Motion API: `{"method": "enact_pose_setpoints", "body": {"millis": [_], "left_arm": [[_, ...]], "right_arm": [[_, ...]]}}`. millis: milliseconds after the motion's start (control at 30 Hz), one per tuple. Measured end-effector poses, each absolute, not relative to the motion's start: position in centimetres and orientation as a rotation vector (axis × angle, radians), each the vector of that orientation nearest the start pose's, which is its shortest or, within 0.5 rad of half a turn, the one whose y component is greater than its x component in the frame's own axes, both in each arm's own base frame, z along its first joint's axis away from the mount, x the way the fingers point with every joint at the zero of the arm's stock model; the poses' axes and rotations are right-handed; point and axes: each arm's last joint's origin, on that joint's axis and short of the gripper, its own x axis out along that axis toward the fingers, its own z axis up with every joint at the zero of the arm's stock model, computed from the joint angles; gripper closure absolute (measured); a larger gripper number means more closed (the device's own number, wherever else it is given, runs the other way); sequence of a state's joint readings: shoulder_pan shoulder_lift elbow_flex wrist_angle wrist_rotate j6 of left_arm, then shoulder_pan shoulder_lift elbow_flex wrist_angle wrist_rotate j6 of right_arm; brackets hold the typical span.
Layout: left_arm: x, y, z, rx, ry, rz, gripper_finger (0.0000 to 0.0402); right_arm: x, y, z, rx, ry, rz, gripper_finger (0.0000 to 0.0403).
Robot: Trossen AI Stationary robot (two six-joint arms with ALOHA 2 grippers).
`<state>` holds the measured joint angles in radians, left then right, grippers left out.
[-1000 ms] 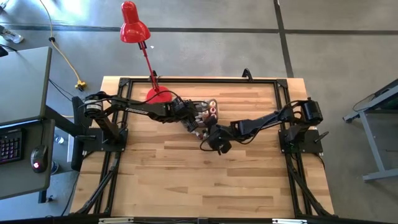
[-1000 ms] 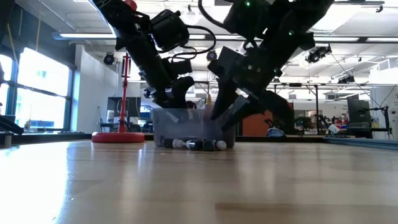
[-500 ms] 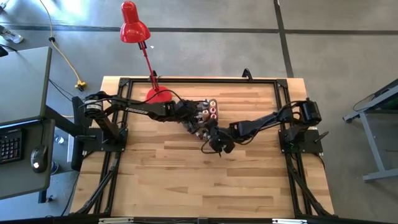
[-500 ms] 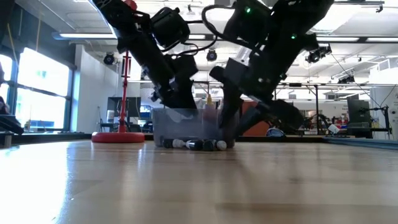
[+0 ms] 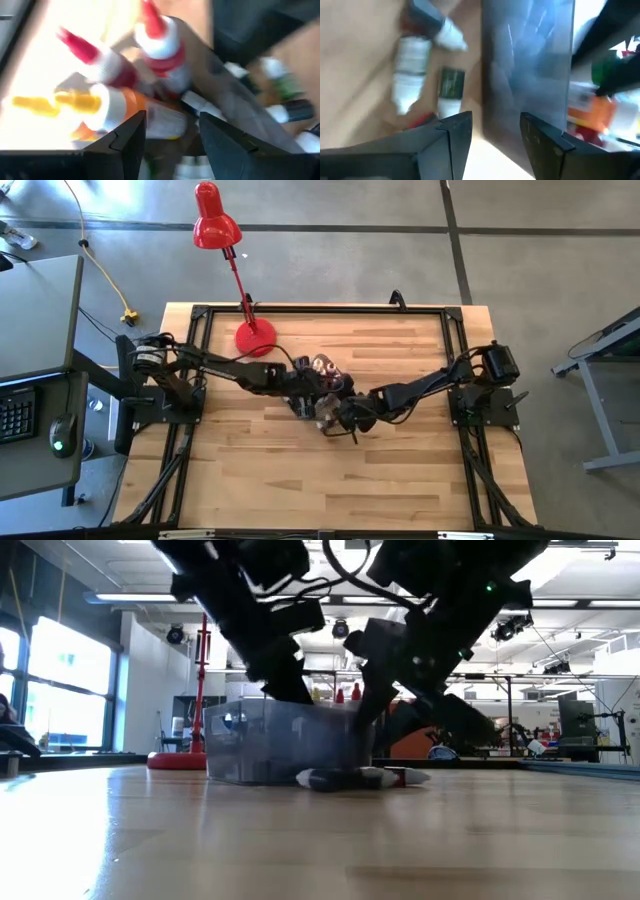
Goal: Pick & Place food coloring
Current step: Put the small red food coloring bottle into the bin
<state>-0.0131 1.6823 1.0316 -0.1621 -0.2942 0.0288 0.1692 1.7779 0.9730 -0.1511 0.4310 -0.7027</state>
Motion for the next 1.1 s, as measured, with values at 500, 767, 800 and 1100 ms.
{"method": "enact_pose_setpoints", "body": {"millis": [500, 767, 800, 1100], "left_arm": [[36.0, -6.6, 27.7, 0.168, 0.775, 0.094, 0.0222], [36.4, -10.0, 24.5, 0.122, 0.837, 0.055, 0.0222], [36.4, -10.3, 24.3, 0.122, 0.844, 0.061, 0.0222], [37.3, -11.3, 21.1, 0.095, 0.89, 0.143, 0.0222]], "right_arm": [[34.6, 5.5, 15.8, -0.872, 0.859, 0.001, 0.0242], [32.1, 7.8, 14.5, -0.686, 1.038, -0.099, 0.0242], [32.0, 8.0, 14.5, -0.644, 1.036, -0.122, 0.0242], [32.5, 6.7, 14.6, -0.057, 0.909, -0.468, 0.0242]]}}
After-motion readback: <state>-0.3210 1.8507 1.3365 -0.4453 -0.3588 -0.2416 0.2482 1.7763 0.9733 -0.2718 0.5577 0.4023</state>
